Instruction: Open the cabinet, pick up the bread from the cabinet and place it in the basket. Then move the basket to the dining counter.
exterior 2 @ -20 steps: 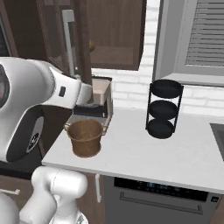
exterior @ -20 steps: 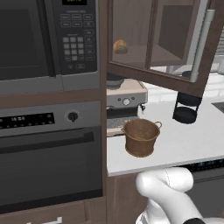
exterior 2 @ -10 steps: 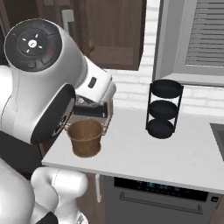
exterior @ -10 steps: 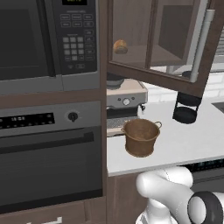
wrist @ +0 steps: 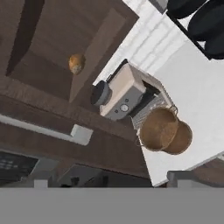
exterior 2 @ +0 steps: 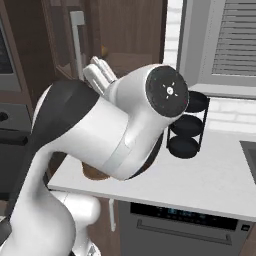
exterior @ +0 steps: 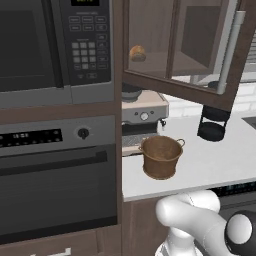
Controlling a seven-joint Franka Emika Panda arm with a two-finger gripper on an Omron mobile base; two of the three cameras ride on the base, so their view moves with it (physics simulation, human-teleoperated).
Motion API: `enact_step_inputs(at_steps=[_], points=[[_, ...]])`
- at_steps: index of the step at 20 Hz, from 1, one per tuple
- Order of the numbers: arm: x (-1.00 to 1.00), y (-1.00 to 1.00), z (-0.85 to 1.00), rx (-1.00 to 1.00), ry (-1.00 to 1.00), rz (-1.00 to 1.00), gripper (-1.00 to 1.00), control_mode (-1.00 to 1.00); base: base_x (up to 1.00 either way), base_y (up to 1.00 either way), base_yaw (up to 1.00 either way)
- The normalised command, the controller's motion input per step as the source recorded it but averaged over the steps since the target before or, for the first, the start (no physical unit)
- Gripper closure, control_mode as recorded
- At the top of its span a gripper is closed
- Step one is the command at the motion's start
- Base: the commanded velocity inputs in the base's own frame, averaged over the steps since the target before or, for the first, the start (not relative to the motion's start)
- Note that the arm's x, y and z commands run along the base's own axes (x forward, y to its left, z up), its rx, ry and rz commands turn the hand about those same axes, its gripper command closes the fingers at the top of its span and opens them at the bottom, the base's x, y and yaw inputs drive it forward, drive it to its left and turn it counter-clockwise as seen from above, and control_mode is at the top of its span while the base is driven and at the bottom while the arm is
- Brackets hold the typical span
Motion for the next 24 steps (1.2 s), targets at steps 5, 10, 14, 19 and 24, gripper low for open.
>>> enact_step_inputs(at_steps=[5,10,14,19,24], points=[[0.86,-0.19,-0.01,0.43,-0.02,-0.04,-1.0,-1.0,0.0,0.0,0.0],[0.95,-0.31,0.29,0.15,0.13,0.0,-1.0,-1.0,0.0,0.0,0.0],[0.6,-0.47,0.0,0.05,0.02,0.0,-1.0,-1.0,0.0,0.0,0.0],[0.55,-0.03,0.0,0.12,0.01,0.0,-1.0,-1.0,0.0,0.0,0.0],[0.55,0.17,0.0,0.12,0.0,0.01,-1.0,-1.0,0.0,0.0,0.0]])
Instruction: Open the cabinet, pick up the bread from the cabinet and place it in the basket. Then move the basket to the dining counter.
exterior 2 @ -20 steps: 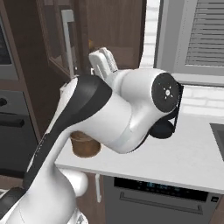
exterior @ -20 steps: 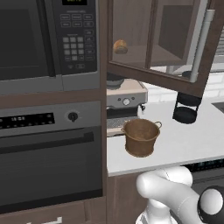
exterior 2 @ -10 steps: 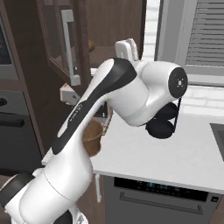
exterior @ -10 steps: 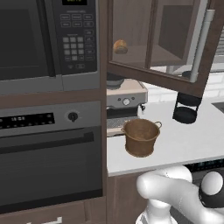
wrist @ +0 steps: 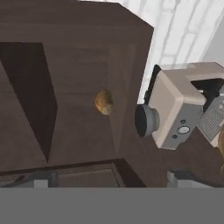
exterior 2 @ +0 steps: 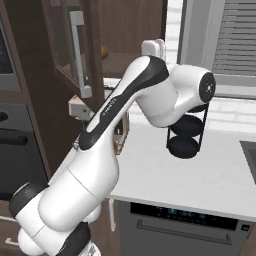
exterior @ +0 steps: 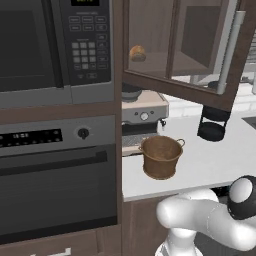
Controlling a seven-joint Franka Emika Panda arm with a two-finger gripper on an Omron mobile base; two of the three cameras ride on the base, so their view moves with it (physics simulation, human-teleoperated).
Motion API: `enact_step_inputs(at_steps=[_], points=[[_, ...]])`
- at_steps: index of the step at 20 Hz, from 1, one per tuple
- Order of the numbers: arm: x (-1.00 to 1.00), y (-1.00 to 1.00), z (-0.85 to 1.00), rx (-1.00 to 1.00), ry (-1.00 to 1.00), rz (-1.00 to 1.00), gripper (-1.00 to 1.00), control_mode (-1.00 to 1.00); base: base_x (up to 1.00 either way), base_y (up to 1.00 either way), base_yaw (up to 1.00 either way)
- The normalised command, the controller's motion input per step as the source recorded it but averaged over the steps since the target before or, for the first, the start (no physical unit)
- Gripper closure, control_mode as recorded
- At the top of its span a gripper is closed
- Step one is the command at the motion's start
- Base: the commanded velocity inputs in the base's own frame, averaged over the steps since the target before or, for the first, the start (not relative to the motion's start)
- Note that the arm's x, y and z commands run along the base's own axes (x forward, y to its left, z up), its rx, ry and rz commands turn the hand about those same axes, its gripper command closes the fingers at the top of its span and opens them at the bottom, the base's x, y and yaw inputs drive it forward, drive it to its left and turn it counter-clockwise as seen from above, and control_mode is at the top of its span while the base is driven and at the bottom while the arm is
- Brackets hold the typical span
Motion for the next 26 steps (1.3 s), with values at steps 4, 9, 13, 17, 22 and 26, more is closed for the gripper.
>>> enact_step_inputs(at_steps=[4,9,13,17,22,26], points=[[0.14,0.69,0.0,0.09,0.0,0.0,-1.0,-1.0,0.0,0.0,0.0],[0.62,0.69,0.0,0.07,-0.01,0.0,-1.0,-1.0,0.0,0.0,0.0],[0.57,0.0,0.0,0.11,0.03,0.0,-1.0,-1.0,0.0,0.0,0.0],[0.01,0.04,0.0,0.15,0.01,0.0,-1.0,-1.0,0.0,0.0,0.0],[-0.81,0.18,0.08,0.13,0.0,0.05,-1.0,-1.0,0.0,0.0,0.0],[-0.91,0.4,0.05,0.08,0.0,0.08,-1.0,-1.0,0.0,0.0,0.0]])
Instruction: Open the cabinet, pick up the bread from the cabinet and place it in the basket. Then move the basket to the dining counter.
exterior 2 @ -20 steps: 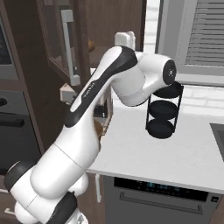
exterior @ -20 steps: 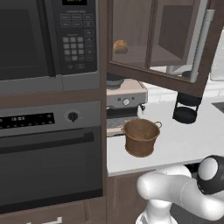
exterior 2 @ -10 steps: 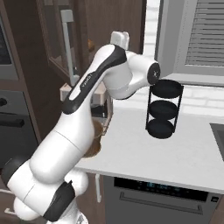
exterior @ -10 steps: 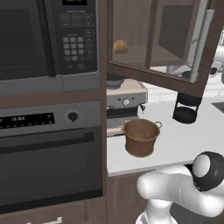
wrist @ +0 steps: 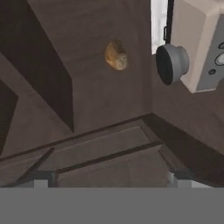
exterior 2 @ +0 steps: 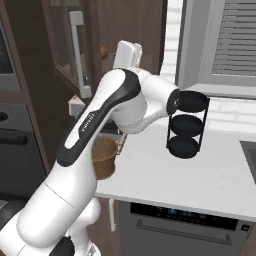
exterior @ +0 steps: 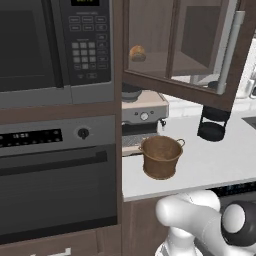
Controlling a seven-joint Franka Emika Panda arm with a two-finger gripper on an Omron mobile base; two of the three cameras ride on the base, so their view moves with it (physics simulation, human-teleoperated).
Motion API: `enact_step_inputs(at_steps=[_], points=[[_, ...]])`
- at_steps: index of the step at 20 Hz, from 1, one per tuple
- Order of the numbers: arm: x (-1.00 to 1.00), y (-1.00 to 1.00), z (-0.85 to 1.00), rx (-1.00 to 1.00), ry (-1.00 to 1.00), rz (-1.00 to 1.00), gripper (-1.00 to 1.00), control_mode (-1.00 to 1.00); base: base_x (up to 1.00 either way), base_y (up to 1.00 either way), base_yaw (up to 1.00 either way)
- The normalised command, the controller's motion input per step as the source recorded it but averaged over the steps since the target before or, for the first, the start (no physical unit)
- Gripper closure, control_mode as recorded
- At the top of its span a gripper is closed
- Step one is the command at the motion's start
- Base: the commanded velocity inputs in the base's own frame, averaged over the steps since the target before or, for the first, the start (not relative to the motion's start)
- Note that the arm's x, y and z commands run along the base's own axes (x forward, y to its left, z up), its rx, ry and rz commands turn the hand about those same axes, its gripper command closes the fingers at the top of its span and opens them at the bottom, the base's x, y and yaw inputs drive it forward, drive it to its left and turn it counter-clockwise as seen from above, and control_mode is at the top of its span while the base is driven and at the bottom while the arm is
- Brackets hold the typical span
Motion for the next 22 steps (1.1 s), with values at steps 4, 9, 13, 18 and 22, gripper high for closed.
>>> enact_step_inputs(at_steps=[4,9,13,18,22], points=[[-0.61,0.86,0.0,0.04,0.01,0.08,-1.0,-1.0,0.0,0.0,0.0],[-0.96,0.97,0.0,0.03,0.01,0.13,-1.0,-1.0,0.0,0.0,0.0],[-1.0,1.0,0.0,0.01,0.02,0.11,-1.0,-1.0,0.0,0.0,0.0],[-0.88,1.0,0.0,0.0,0.0,0.07,-1.0,-1.0,0.0,0.0,0.0],[-0.17,1.0,0.03,-0.04,0.0,0.02,-1.0,-1.0,0.0,0.0,0.0]])
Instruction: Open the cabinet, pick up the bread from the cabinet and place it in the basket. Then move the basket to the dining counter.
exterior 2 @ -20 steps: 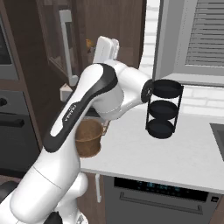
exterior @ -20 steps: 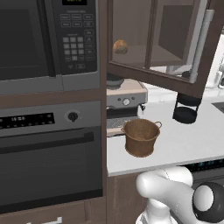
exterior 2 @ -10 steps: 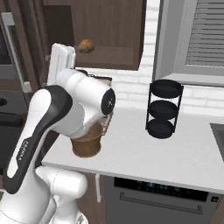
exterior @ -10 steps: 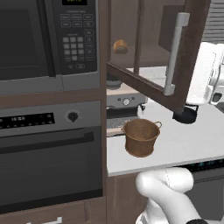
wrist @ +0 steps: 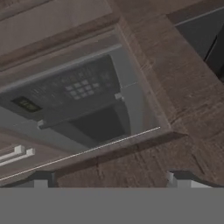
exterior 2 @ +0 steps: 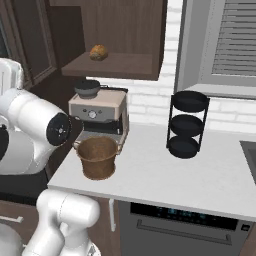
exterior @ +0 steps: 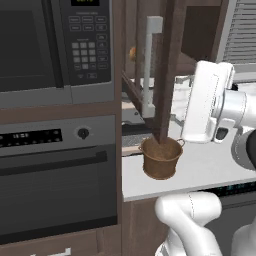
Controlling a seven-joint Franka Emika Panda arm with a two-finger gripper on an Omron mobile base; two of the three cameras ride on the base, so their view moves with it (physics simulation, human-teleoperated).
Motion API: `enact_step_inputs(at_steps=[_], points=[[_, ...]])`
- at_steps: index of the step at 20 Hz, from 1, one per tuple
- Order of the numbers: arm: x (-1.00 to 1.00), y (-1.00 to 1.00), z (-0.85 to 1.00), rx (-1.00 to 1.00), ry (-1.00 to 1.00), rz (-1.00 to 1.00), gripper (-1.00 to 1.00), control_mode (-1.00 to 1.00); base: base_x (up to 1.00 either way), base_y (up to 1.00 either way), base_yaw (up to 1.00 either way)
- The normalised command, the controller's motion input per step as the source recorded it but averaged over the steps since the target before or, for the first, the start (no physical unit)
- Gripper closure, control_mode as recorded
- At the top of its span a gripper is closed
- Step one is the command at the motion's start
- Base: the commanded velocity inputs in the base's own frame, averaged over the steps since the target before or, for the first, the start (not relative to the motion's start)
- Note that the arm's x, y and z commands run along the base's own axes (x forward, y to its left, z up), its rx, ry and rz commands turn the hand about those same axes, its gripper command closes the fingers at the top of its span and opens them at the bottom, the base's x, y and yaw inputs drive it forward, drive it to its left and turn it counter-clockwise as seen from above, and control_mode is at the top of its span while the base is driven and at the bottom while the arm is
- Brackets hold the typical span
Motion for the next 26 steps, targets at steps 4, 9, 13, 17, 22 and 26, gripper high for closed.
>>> enact_step_inputs(at_steps=[4,9,13,17,22,26], points=[[0.03,0.67,0.09,-0.09,0.0,0.02,-1.0,-1.0,0.0,0.0,0.0],[0.12,-0.41,0.2,-0.21,-0.11,0.02,-1.0,-1.0,0.0,0.0,0.0],[-0.06,-0.98,0.19,-0.3,-0.21,0.03,-1.0,-1.0,0.0,0.0,0.0],[0.04,-0.82,0.04,-0.41,-0.32,0.0,-1.0,-1.0,0.0,0.0,0.0],[0.48,-0.13,-0.03,-0.58,-0.36,0.0,-1.0,-1.0,0.0,0.0,0.0],[0.38,0.15,-0.03,-0.68,-0.5,-0.01,-1.0,-1.0,0.0,0.0,0.0]])
